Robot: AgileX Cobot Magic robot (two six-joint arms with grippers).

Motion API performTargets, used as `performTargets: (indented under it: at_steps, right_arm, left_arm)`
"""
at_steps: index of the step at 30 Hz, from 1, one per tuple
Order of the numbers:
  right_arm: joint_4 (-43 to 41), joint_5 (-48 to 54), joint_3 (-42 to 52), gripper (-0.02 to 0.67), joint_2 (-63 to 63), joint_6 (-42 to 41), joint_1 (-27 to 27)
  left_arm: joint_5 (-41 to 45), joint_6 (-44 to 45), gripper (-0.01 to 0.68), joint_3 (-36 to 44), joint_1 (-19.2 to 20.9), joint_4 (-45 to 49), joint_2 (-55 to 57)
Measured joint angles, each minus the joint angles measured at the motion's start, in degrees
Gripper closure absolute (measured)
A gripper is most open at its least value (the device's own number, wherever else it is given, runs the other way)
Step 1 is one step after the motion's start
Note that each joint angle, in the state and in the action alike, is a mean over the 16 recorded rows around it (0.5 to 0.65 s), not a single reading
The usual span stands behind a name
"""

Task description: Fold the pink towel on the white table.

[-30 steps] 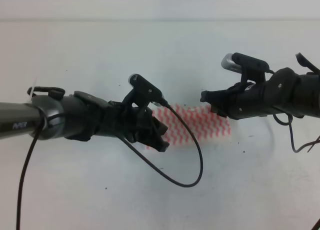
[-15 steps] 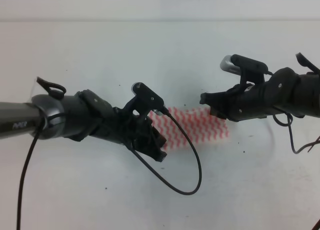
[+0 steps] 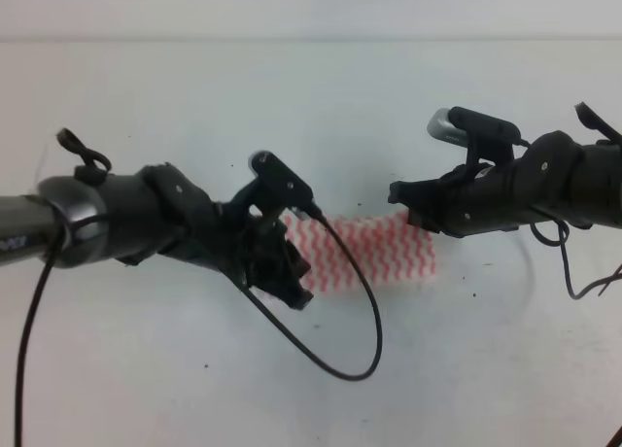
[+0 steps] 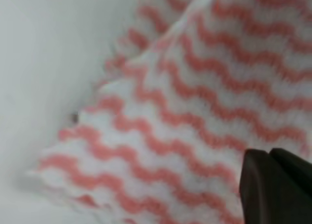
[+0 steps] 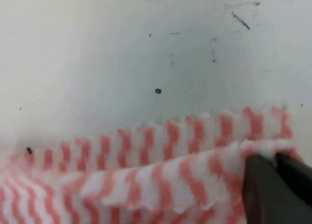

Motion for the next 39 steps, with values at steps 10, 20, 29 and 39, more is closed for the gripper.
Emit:
performTargets:
  at_steps: [10,20,29,39]
  right_arm:
    - [0.1,-0.3,0.0,0.666,0.1,0.0,0.0]
    - [0.1,-0.8,0.0,0.666,0.0,0.0,0.0]
    - [0.2,-1.2,0.0,0.666,-0.1,0.0,0.0]
    - [0.3,-1.6,0.0,0.666,-0.1,0.0,0.0]
  left_arm:
    - [1.1,13.5,0.677,-1.3,0.0,-13.2,-0.9]
    - [7.7,28.7,0.677,-4.6,-0.1,-25.3,3.3]
    - [9.4,33.1,0.677,-7.6,-0.3,-28.7,7.0]
    - [9.5,34.5,0.677,-11.0,-1.0,-30.3,9.9]
